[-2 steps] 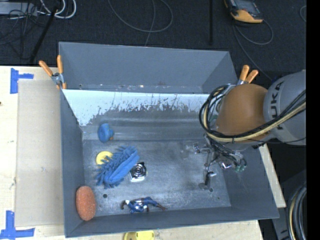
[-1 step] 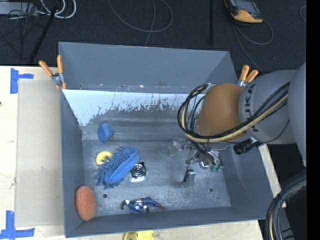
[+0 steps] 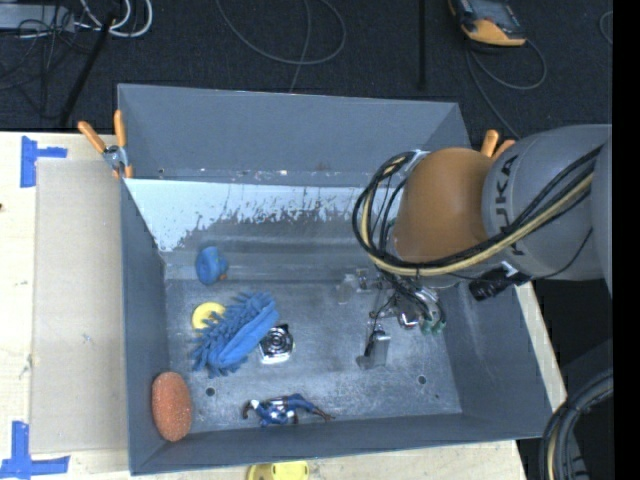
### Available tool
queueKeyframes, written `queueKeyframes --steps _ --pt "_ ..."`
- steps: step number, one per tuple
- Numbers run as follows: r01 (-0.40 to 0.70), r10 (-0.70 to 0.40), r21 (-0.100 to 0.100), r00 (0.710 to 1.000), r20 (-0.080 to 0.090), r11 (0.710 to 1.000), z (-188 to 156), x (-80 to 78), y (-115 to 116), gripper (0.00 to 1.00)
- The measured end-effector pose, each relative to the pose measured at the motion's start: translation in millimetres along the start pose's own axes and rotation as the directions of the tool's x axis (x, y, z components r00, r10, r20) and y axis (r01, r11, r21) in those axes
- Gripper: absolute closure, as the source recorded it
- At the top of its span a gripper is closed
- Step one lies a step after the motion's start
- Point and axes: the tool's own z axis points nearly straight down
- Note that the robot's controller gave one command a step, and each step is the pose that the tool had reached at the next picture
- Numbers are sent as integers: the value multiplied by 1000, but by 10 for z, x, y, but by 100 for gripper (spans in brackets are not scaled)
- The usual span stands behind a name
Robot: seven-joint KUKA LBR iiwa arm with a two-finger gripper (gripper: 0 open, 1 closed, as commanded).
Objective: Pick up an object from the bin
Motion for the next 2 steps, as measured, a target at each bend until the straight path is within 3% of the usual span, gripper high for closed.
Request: queueKeyframes --steps 1,2 --pt "149 -149 6 989 22 989 -252 -166 171 0" --pt "20 -20 2 1000 12 1000 397 18 657 0"
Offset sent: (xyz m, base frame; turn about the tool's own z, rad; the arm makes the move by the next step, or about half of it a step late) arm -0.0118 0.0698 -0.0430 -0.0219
